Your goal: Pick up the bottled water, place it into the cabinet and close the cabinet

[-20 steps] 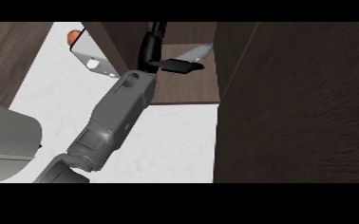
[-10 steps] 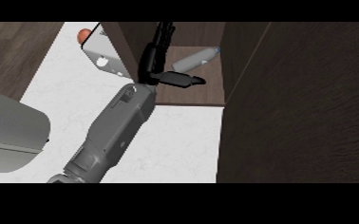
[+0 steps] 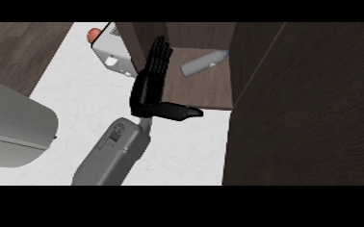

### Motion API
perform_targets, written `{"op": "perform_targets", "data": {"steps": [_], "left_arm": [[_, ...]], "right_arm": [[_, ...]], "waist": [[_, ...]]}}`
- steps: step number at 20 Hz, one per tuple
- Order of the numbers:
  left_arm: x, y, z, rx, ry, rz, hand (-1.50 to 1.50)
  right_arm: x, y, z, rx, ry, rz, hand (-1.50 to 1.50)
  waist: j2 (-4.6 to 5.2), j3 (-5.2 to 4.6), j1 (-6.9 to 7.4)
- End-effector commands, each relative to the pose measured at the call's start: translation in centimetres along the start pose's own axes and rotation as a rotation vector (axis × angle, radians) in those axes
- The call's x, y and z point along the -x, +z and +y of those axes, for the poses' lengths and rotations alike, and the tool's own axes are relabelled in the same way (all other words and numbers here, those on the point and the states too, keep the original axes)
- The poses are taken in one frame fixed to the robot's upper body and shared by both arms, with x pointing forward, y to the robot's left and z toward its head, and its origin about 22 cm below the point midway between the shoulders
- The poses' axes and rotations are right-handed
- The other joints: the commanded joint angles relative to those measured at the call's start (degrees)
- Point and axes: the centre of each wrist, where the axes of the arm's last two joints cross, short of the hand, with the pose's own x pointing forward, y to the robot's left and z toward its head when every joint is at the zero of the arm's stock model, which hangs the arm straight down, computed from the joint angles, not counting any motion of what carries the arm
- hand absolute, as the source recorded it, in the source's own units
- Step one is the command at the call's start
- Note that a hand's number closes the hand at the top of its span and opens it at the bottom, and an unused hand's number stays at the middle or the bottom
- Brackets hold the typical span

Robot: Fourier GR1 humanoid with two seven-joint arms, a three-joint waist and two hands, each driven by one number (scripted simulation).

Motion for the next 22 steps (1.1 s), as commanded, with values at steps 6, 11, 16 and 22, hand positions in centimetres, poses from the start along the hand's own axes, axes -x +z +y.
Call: {"op": "perform_targets", "data": {"steps": [6,11,16,22], "left_arm": [[-7.0,9.2,0.6,0.013,0.066,-0.005,-1.5],[-10.2,13.8,1.4,-0.068,0.055,-0.045,-1.5],[-14.5,17.5,4.6,-0.092,0.005,-0.105,-1.5],[-16.3,19.9,6.9,-0.145,-0.006,-0.096,-1.5]], "right_arm": [[-0.5,-0.8,1.1,-0.177,0.1,0.051,1.5],[-1.5,0.0,0.5,-0.396,0.159,0.14,1.5],[-1.8,-0.1,3.1,-0.519,0.131,0.146,1.5],[-3.1,-0.6,7.1,-0.587,0.155,0.073,1.5]], "waist": [[0.47,-0.12,-0.31],[0.71,-0.11,-1.19],[0.81,-0.18,-1.06],[0.99,-0.28,-1.84]]}}
